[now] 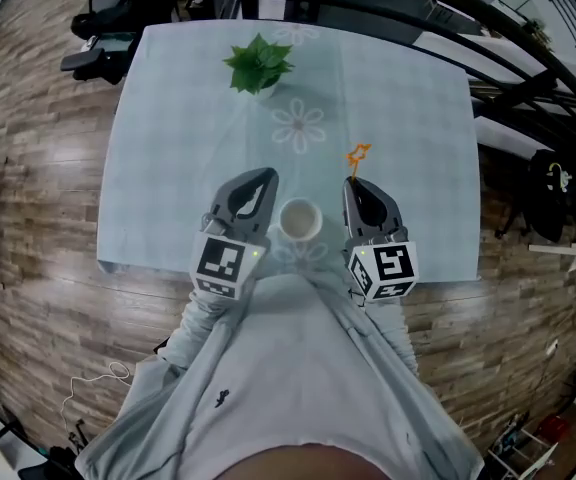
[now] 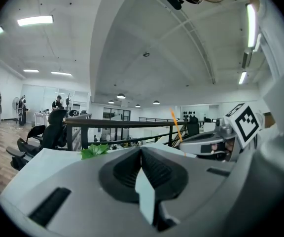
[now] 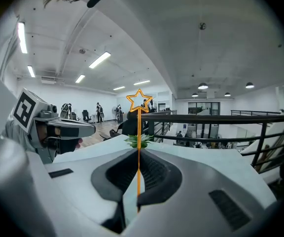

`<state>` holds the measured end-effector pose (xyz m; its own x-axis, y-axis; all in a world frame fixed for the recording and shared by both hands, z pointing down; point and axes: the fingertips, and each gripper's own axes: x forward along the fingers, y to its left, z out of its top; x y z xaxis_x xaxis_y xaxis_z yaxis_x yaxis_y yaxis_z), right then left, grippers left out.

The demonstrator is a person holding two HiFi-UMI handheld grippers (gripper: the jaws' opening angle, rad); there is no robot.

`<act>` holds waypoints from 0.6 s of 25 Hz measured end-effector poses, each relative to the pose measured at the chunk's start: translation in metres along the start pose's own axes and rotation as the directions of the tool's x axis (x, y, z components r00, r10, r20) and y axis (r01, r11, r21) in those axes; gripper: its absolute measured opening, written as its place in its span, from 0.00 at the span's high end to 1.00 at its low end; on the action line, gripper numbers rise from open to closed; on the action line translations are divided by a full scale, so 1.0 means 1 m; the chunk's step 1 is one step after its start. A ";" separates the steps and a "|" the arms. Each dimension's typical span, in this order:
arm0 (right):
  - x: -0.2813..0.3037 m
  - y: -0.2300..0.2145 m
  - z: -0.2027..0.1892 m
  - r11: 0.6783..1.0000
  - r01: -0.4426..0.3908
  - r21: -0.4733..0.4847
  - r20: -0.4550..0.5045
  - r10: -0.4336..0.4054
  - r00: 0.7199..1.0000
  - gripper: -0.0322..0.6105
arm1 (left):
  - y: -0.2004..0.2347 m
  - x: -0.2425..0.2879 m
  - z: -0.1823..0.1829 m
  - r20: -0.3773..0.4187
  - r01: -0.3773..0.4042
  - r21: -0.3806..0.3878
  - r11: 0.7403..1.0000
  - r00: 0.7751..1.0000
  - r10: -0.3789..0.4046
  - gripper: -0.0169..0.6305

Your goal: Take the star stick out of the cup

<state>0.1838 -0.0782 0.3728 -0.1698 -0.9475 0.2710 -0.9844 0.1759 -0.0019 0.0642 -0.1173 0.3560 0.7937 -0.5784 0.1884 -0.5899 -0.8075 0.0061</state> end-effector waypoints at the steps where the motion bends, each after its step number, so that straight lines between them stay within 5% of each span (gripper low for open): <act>1: -0.005 -0.004 0.002 1.000 0.012 0.002 0.020 -0.012 1.000 0.92 | -0.002 0.001 0.001 0.001 0.006 0.003 1.000 1.000 -0.006 0.94; 15: -0.061 -0.034 0.028 0.996 0.087 0.032 0.220 -0.092 0.971 0.92 | -0.019 -0.005 0.015 0.013 0.039 0.034 0.999 0.999 -0.039 0.94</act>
<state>0.2263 -0.0340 0.3297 -0.0842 -0.9951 0.0517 -0.9964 0.0839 -0.0087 0.0742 -0.1007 0.3406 0.8180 -0.5478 0.1754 -0.5533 -0.8327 -0.0203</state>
